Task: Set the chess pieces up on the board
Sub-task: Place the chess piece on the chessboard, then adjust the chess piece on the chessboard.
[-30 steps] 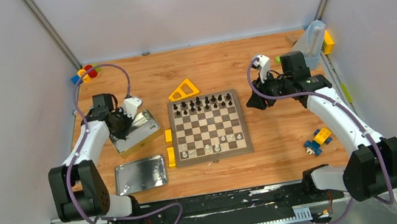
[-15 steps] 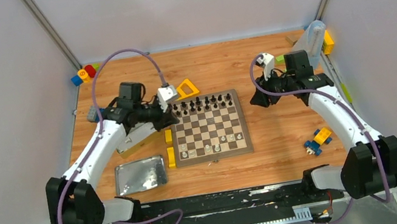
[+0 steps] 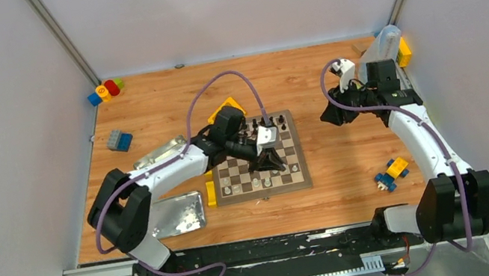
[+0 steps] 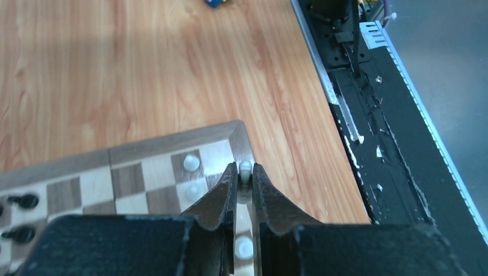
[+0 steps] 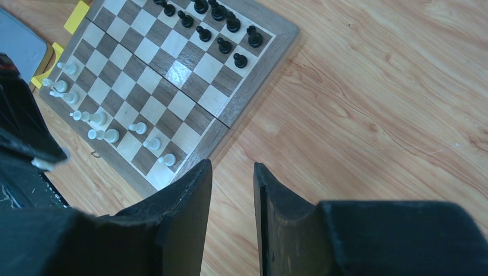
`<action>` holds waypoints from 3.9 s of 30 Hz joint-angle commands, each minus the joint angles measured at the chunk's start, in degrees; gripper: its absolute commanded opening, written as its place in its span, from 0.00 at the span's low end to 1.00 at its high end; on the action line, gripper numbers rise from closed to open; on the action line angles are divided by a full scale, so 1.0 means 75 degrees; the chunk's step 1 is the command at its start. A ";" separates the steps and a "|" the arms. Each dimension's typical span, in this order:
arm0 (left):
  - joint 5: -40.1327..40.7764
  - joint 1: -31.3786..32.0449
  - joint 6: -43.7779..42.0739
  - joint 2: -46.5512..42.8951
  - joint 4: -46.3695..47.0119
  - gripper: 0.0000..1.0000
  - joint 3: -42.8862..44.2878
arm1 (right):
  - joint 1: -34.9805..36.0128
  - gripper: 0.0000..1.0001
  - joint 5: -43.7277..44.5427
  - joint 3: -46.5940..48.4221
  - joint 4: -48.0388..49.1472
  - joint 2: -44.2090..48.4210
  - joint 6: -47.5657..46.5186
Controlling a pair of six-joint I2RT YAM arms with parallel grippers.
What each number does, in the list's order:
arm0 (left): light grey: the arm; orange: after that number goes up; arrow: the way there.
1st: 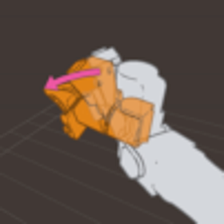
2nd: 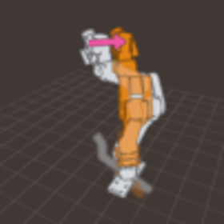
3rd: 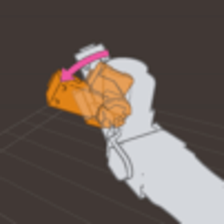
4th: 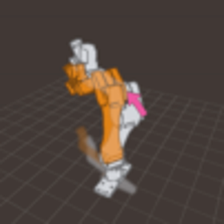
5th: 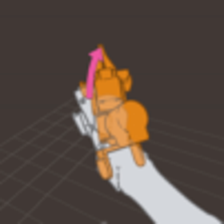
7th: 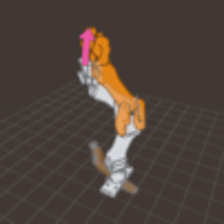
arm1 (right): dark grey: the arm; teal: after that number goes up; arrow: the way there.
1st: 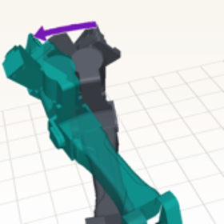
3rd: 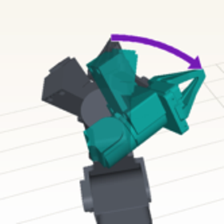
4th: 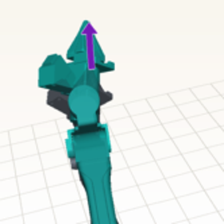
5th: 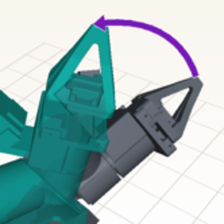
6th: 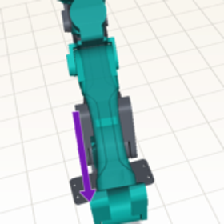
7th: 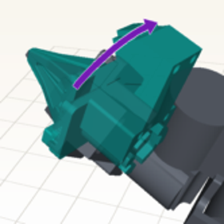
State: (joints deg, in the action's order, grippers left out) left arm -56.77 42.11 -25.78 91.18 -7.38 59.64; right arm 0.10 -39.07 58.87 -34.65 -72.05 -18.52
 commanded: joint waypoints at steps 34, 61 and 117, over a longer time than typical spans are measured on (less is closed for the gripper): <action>-0.0228 0.0515 -0.0313 0.2163 0.3316 0.13 -0.0824 | -0.0259 0.34 -0.0329 -0.0169 0.0200 -0.0026 -0.0249; -0.0073 0.0526 -0.0641 0.2177 0.2975 0.24 -0.0673 | -0.0259 0.34 -0.0416 -0.0159 0.0143 -0.0142 -0.0231; 0.4006 -0.3488 -0.0520 -0.3792 -0.4788 0.51 0.0042 | 0.5207 0.45 0.0757 0.0534 -0.0411 -0.1681 -0.1655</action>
State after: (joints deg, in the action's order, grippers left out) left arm -30.79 19.33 -33.36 65.67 -41.28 61.45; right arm 35.77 -35.11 58.59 -38.92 -80.53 -28.10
